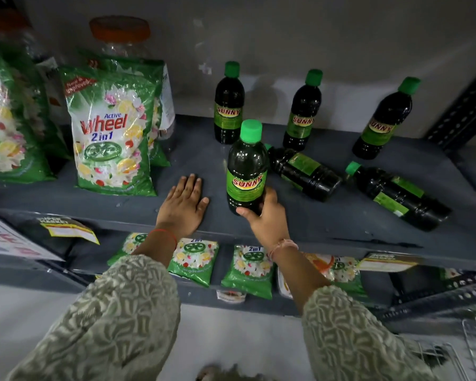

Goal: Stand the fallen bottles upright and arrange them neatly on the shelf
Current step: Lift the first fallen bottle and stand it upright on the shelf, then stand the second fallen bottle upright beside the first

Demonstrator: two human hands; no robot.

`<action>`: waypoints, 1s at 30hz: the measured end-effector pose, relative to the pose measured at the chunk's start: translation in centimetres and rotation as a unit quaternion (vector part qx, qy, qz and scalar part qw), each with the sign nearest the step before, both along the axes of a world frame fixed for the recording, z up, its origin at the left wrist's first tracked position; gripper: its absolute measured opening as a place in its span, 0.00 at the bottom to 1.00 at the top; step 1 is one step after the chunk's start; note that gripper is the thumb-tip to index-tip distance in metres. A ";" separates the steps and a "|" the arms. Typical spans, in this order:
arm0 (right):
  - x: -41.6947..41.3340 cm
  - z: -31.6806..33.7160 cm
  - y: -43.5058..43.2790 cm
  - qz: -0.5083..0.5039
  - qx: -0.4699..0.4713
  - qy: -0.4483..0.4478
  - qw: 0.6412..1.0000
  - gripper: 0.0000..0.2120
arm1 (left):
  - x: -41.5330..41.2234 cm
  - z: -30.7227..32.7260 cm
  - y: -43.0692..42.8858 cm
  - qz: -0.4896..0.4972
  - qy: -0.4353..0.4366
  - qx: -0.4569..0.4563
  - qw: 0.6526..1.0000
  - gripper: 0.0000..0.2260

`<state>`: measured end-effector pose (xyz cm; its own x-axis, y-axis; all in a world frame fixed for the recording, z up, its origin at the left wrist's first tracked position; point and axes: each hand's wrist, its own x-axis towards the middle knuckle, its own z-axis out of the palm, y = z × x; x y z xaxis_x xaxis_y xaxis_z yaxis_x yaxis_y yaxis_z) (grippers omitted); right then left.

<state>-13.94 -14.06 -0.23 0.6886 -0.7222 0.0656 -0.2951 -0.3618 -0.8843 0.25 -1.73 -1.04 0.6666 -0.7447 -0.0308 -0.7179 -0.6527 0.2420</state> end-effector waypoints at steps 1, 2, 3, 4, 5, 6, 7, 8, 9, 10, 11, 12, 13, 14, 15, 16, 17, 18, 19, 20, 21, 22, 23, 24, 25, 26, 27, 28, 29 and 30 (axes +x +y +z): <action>-0.8 -0.1 0.5 0.004 -0.002 -0.004 1.000 0.30 | -0.1 0.0 0.0 0.000 -0.002 -0.004 1.000 0.25; -1.5 -0.2 0.9 0.007 0.001 -0.006 1.000 0.30 | -0.1 0.0 0.1 -0.001 -0.004 -0.009 1.000 0.25; -2.1 -0.4 1.4 0.007 0.005 -0.011 1.000 0.31 | -0.2 0.0 0.1 0.000 -0.004 -0.010 1.000 0.24; -2.5 -0.5 1.8 0.006 0.009 -0.013 1.000 0.31 | -0.2 0.1 0.1 0.000 -0.002 -0.008 1.000 0.24; -2.8 -0.6 2.1 0.004 0.014 -0.014 1.000 0.31 | -0.2 0.1 0.1 0.001 0.002 -0.005 1.000 0.25; -2.9 -0.7 2.2 0.003 0.019 -0.014 1.000 0.31 | -0.2 0.2 0.1 0.001 0.006 -0.002 1.000 0.25; -3.0 -0.7 2.2 0.004 0.024 -0.013 1.000 0.31 | -0.3 0.3 0.1 0.000 0.008 -0.002 1.000 0.25; -3.0 -0.5 2.3 0.009 0.028 -0.009 1.000 0.32 | -0.3 0.4 0.0 0.000 0.009 -0.001 1.000 0.25; -3.1 -0.3 2.4 0.017 0.035 -0.007 0.999 0.33 | -0.3 0.4 0.0 0.001 0.011 0.001 1.000 0.25; -3.4 -0.2 2.6 0.024 0.046 -0.009 0.999 0.35 | -0.3 0.5 0.1 0.002 0.016 0.005 1.000 0.25; -3.9 -0.1 2.7 0.023 0.057 -0.015 0.998 0.37 | -0.3 0.5 0.1 0.005 0.022 0.010 1.000 0.25; -4.6 0.3 2.5 0.015 0.052 -0.022 0.998 0.38 | -0.3 0.5 0.0 0.007 0.027 0.013 1.000 0.24; -5.2 1.2 1.9 0.003 0.028 -0.031 0.999 0.39 | -0.3 0.6 -0.2 0.009 0.032 0.013 0.999 0.24; -5.6 2.3 0.8 -0.012 -0.027 -0.030 0.999 0.39 | -0.4 0.6 -0.4 0.011 0.035 0.009 0.999 0.24; -5.6 3.4 -1.1 -0.027 -0.105 -0.012 0.994 0.38 | -0.6 0.7 -0.7 0.010 0.037 0.003 0.999 0.24; -5.3 4.6 -3.5 -0.035 -0.179 0.032 0.983 0.38 | -0.9 0.6 -1.0 0.009 0.035 -0.002 0.999 0.24; -4.8 5.7 -6.3 -0.031 -0.224 0.103 0.969 0.39 | -1.2 0.6 -1.4 0.010 0.030 -0.005 0.999 0.24; -4.0 6.6 -9.0 -0.020 -0.242 0.186 0.952 0.41 | -1.4 0.5 -1.6 0.014 0.025 -0.010 1.000 0.24; -3.1 7.3 -11.2 -0.003 -0.237 0.272 0.933 0.44 | -1.6 0.4 -1.7 0.018 0.020 -0.015 1.000 0.24; -2.4 7.8 -12.7 0.016 -0.221 0.340 0.914 0.45 | -1.6 0.3 -1.8 0.022 0.014 -0.017 1.000 0.24; -1.8 7.7 -13.7 0.038 -0.195 0.382 0.903 0.44 | -1.7 0.3 -1.8 0.023 0.008 -0.014 1.000 0.24; -1.4 7.7 -14.1 0.056 -0.167 0.397 0.901 0.42 | -1.7 0.2 -1.8 0.023 0.002 -0.011 1.000 0.24; -1.3 7.5 -14.1 0.062 -0.135 0.389 0.909 0.39 | -1.6 0.2 -1.8 0.022 -0.002 -0.007 1.000 0.24; -1.2 7.1 -13.9 0.057 -0.105 0.359 0.926 0.37 | -1.6 0.1 -1.8 0.020 -0.003 -0.003 1.000 0.24; -1.0 6.5 -13.7 0.039 -0.084 0.317 0.944 0.36 | -1.5 0.1 -1.8 0.019 -0.003 0.002 1.000 0.24; -0.9 5.9 -13.2 0.005 -0.078 0.274 0.959 0.35 | -1.5 0.0 -1.9 0.018 -0.002 0.007 1.000 0.24; -0.7 5.2 -12.6 -0.036 -0.083 0.227 0.970 0.34 | -1.4 0.0 -1.9 0.017 -0.003 0.011 1.000 0.24; -0.4 4.6 -11.9 -0.080 -0.091 0.175 0.977 0.35 | -1.3 -0.1 -1.9 0.017 -0.003 0.013 1.000 0.24; -0.1 4.0 -11.2 -0.124 -0.090 0.115 0.982 0.35 | -1.3 -0.1 -1.8 0.017 -0.004 0.015 1.000 0.24; 0.0 3.5 -10.3 -0.160 -0.073 0.052 0.983 0.36 | -1.2 -0.1 -1.8 0.017 -0.004 0.016 1.000 0.24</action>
